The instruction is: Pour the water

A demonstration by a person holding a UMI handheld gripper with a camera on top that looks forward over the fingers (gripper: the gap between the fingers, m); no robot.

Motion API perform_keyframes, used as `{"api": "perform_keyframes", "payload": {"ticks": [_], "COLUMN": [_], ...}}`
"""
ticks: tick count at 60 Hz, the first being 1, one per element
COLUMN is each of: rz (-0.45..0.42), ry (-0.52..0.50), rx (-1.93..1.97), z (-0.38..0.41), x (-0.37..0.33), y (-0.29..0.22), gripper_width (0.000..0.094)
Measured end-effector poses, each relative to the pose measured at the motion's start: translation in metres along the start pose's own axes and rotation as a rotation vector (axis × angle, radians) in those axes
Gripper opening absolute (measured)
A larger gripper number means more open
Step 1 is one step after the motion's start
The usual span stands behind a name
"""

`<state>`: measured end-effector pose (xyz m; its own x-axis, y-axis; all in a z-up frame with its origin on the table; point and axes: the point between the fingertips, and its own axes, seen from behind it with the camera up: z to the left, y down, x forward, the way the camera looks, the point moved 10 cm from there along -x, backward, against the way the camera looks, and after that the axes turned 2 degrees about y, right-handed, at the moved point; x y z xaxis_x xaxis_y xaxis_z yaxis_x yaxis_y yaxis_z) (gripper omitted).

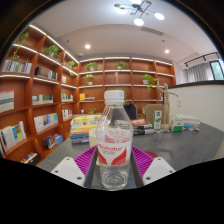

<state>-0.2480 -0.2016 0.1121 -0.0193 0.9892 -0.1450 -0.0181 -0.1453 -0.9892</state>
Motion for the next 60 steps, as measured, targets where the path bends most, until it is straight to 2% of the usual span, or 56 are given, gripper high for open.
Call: {"api": "perform_keyframes", "payload": {"ticks": [3, 11, 12, 14, 15, 36, 52, 60], "rz": [-0.014, -0.041, -0.044, -0.047, -0.050, -0.051, -0.028, -0.021], "ry": [0.009, -0.002, -0.002, -0.003, -0.005, -0.014, 0.136, 0.164], "rx": [-0.007, -0.020, -0.027, -0.026, -0.028, -0.191, -0.927, -1.322], "z": [-0.002, 0.000, 0.000, -0.001, -0.001, -0.010, -0.080, -0.090], "x": [0.004, 0.007, 0.001, 0.007, 0.007, 0.005, 0.042, 0.066], "y": [0.000, 0.002, 0.000, 0.003, 0.002, -0.016, -0.056, -0.073], "gripper_width": [0.0515, 0.0439, 0.0392, 0.0387, 0.0353, 0.0350, 0.0350, 0.0349]}}
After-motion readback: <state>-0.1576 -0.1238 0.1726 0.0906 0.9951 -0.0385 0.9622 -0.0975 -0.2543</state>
